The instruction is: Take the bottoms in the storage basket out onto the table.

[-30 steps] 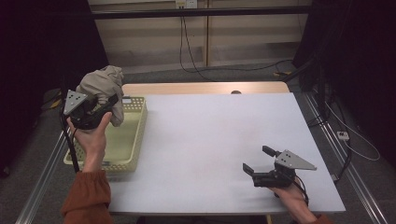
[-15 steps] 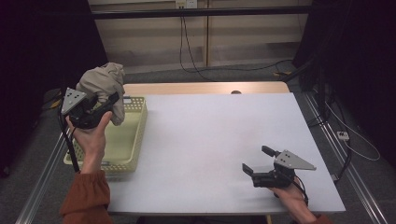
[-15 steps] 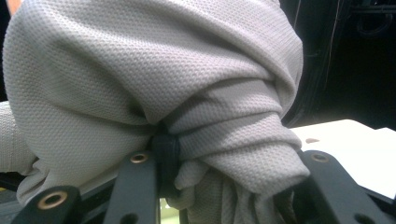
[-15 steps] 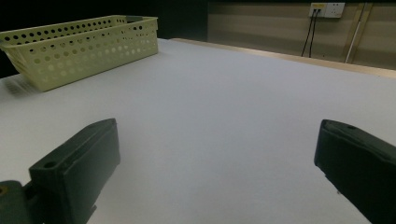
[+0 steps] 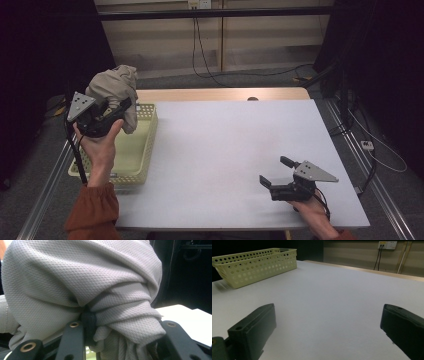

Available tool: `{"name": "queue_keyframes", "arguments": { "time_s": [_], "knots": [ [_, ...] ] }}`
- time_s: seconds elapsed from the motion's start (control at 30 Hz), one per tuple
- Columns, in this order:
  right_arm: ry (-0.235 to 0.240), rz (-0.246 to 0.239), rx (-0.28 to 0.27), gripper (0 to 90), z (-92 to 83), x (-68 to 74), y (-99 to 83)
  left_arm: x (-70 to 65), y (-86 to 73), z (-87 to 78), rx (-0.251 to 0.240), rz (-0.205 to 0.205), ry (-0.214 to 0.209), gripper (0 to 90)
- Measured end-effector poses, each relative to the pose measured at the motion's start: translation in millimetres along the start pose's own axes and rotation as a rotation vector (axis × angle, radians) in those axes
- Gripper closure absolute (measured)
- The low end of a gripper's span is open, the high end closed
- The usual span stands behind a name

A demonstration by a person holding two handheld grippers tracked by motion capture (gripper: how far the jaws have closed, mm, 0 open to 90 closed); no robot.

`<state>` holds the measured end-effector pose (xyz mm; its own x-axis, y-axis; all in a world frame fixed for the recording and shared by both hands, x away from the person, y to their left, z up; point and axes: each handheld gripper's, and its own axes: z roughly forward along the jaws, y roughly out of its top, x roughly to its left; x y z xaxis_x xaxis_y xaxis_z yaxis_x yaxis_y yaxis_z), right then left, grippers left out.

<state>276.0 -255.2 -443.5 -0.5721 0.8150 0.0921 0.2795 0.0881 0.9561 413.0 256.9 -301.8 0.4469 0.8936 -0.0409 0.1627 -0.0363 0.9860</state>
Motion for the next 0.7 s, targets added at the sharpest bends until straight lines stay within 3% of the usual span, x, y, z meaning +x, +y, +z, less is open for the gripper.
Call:
{"name": "queue_keyframes", "arguments": {
  "time_s": [0.7],
  "knots": [
    [0.001,0.002,0.002,0.2,-0.2,0.3,0.0,-23.1,8.6,2.7,0.002,0.049,-0.044,57.0]
  ]
}}
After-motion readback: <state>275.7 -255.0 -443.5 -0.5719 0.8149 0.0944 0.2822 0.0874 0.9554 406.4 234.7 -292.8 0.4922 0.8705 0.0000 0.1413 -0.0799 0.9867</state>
